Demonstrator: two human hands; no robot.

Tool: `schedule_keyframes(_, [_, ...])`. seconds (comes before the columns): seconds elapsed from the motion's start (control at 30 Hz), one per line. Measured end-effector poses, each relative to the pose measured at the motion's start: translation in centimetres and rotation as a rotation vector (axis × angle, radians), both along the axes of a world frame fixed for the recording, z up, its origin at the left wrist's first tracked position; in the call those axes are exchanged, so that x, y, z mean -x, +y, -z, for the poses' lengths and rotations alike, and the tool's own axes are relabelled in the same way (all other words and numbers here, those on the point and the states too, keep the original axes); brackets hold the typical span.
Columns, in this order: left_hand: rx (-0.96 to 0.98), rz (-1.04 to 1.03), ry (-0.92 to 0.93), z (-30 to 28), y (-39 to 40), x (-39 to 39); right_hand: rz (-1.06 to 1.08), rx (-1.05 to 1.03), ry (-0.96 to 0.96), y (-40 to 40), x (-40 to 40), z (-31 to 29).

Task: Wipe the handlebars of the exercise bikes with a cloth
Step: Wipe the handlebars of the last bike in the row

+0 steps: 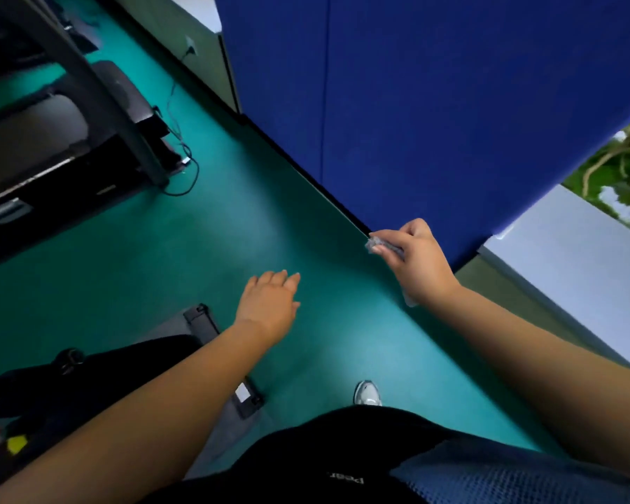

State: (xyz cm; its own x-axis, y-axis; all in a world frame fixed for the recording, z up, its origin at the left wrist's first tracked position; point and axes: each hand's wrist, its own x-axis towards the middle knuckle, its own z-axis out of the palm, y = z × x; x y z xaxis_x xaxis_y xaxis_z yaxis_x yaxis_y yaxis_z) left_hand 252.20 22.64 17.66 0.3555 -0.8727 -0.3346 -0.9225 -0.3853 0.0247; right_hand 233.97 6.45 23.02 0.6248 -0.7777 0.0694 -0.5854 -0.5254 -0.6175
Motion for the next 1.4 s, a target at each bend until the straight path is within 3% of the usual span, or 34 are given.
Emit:
schedule_keyframes(0.4, [-0.016, -0.336, 0.064, -0.6, -5.0, -3.4, -0.338, -0.064, -0.027, -10.0, -11.6, 0.5])
schedule_keyframes(0.93, [-0.039, -0.603, 0.101, 0.4, -9.2, -19.7, -0.636, -0.105, 0.029, -15.8, -34.8, -0.3])
schedule_keyframes(1.4, [-0.006, -1.119, 0.001, 0.0, -12.0, -33.7, -1.114, -0.021, 0.050, -20.4, -58.9, 0.3])
